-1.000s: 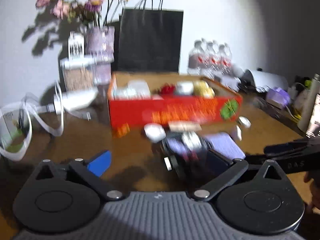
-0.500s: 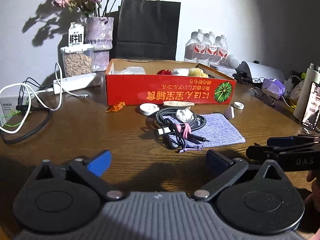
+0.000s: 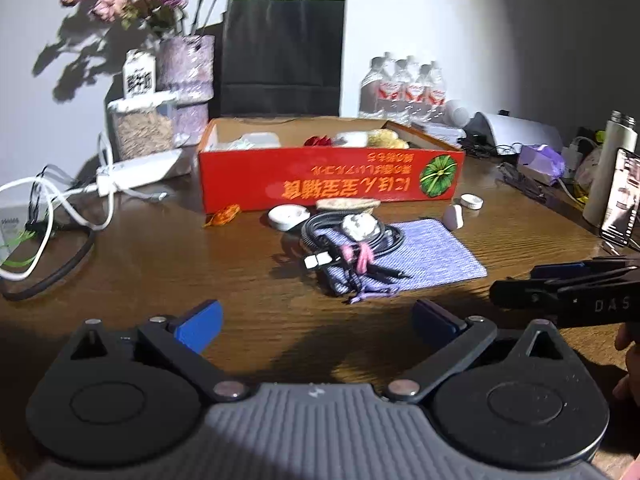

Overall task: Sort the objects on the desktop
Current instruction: 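Withdraw both open tools from the cardboard box back over the desk, then grasp the black coiled cable with left tool while right tool grasps small white item, then carry the cable and white item into the cardboard box and open both tools, then withdraw both open tools back over the desk, then grasp the white round lid with left tool while right tool grasps beige flat item, then carry the lid and beige item into the cardboard box and open both tools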

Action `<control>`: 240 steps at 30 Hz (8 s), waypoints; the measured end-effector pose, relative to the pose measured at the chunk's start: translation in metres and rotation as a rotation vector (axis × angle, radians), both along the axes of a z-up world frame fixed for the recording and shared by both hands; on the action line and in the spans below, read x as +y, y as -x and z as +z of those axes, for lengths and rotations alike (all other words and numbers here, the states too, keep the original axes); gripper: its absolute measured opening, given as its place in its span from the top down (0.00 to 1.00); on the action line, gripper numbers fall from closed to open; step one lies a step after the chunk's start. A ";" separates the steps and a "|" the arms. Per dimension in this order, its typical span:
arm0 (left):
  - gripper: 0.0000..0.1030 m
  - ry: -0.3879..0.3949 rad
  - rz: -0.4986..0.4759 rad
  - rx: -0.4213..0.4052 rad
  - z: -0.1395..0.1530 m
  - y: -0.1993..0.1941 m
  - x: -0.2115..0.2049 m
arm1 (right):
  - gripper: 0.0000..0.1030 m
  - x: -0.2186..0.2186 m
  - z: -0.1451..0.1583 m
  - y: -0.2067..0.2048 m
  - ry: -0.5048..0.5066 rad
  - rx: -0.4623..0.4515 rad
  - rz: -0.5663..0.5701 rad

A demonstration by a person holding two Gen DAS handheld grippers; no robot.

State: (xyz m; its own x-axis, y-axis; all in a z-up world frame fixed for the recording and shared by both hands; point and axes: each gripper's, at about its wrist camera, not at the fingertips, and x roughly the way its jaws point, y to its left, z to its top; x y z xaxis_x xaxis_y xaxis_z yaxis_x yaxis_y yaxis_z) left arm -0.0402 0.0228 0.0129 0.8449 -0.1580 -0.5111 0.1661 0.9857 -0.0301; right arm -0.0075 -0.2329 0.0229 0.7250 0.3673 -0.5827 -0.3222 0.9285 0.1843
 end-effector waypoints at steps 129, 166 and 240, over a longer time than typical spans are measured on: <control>0.00 0.068 0.056 -0.069 0.040 -0.035 -0.004 | 0.30 0.006 0.016 -0.039 0.159 -0.056 -0.092; 0.00 0.045 0.016 0.016 0.020 -0.070 0.008 | 0.30 0.012 0.030 -0.058 0.018 -0.071 -0.023; 0.61 -0.010 -0.106 0.124 -0.008 0.030 -0.014 | 0.92 0.022 0.006 0.029 0.097 0.070 0.231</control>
State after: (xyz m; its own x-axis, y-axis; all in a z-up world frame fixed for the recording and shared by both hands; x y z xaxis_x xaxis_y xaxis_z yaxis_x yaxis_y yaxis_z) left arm -0.0700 0.0086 0.0048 0.7539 -0.2371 -0.6127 0.2647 0.9632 -0.0470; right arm -0.0368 -0.2109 0.0291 0.5850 0.4586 -0.6690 -0.5177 0.8460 0.1272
